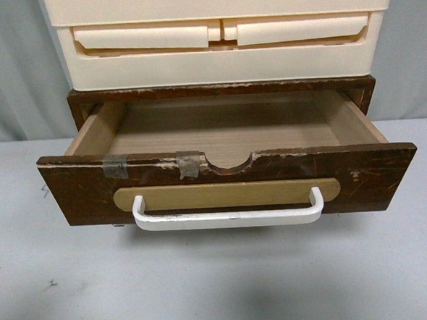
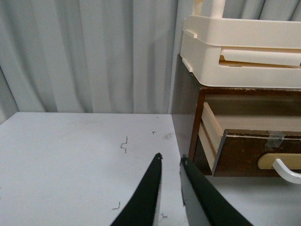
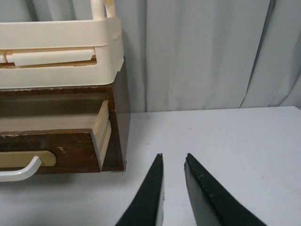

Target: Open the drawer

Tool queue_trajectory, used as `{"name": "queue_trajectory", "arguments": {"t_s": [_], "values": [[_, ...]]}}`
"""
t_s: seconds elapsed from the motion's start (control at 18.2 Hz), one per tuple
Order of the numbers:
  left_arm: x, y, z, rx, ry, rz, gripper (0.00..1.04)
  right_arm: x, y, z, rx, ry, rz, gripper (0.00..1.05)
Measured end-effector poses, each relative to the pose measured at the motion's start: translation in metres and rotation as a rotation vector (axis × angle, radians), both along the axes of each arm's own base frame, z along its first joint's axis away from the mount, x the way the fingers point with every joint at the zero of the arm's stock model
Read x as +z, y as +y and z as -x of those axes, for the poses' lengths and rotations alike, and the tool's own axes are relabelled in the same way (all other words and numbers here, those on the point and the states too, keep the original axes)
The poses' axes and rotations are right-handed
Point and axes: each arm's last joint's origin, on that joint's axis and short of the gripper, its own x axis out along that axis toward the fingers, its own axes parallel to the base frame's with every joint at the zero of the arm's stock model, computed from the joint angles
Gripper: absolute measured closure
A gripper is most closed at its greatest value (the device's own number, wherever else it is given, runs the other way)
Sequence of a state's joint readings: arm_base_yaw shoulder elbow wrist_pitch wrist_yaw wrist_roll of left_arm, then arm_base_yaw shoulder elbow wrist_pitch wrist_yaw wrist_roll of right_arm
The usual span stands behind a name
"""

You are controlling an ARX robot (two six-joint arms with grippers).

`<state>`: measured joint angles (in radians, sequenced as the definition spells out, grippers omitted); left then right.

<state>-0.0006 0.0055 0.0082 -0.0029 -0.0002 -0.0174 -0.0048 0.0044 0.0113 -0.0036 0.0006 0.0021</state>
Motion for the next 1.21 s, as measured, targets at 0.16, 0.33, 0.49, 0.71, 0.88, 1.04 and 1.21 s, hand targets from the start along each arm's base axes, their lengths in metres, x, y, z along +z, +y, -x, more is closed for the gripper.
{"name": "queue_trajectory", "arguments": {"t_s": [0.16, 0.33, 0.49, 0.71, 0.88, 1.04, 1.21], "values": [[0.0, 0.0, 0.0, 0.0, 0.0, 0.0, 0.76, 0.0, 0.0, 0.0, 0.0, 0.0, 0.0, 0.75], [0.0, 0.0, 0.0, 0.0, 0.0, 0.0, 0.63, 0.0, 0.0, 0.0, 0.0, 0.0, 0.0, 0.62], [0.0, 0.0, 0.0, 0.0, 0.0, 0.0, 0.49, 0.0, 0.0, 0.0, 0.0, 0.0, 0.0, 0.49], [0.0, 0.0, 0.0, 0.0, 0.0, 0.0, 0.24, 0.0, 0.0, 0.0, 0.0, 0.0, 0.0, 0.24], [0.0, 0.0, 0.0, 0.0, 0.0, 0.0, 0.06, 0.0, 0.0, 0.0, 0.0, 0.0, 0.0, 0.05], [0.0001, 0.0, 0.0, 0.0, 0.0, 0.0, 0.08, 0.0, 0.0, 0.0, 0.0, 0.0, 0.0, 0.08], [0.0, 0.0, 0.0, 0.0, 0.0, 0.0, 0.07, 0.0, 0.0, 0.0, 0.0, 0.0, 0.0, 0.06]]}}
